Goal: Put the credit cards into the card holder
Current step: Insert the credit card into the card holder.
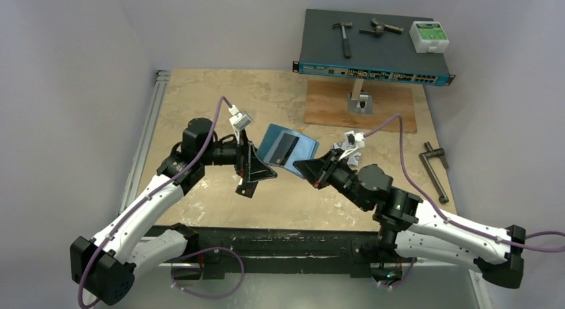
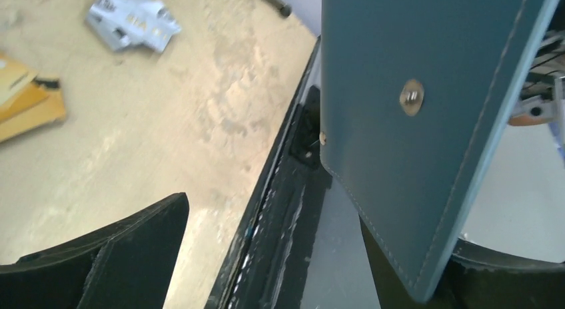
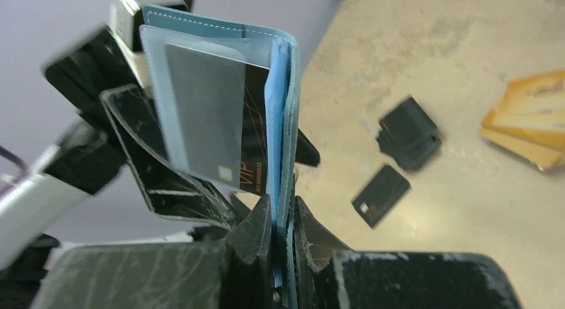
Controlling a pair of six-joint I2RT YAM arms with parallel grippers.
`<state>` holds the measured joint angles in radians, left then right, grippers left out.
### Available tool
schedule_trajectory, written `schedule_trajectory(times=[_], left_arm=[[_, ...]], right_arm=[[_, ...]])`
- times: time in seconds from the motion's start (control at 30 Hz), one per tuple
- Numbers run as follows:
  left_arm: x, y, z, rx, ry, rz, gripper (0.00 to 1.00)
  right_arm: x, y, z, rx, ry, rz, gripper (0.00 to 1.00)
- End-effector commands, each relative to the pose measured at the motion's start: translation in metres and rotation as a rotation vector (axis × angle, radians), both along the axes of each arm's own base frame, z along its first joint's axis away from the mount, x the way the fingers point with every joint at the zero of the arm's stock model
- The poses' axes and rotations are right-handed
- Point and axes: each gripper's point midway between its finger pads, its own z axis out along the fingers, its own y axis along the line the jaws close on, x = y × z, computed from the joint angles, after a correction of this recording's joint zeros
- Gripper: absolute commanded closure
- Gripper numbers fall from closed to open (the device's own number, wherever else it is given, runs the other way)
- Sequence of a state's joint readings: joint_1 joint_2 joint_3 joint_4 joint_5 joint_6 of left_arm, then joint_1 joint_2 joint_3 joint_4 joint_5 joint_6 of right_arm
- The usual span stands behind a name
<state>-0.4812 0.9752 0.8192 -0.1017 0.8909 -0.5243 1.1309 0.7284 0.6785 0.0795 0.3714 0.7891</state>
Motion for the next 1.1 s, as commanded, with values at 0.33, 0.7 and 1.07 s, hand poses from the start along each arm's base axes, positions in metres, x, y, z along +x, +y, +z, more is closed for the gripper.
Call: schedule_trajectory(times=[0.33,0.7,1.07], left_arm=[[-0.008,0.058,-0.094,0.419,-0.127,0.023,0.0],[-0.034,0.064,-0.118,0.459,-0.633,-0.355,0.0],[-0.068,0.034,-0.139,0.323,-1.161,-0.681,0.0]], right_arm=[[-0.056,-0.006,-0.214,-0.808,0.615,0.203,1.0],[-0.069,0.006,-0.254,-0.755,0.709,0.241,1.0],[-0.049,0.009,-0.248,-0.691,0.698,0.11,0.68]])
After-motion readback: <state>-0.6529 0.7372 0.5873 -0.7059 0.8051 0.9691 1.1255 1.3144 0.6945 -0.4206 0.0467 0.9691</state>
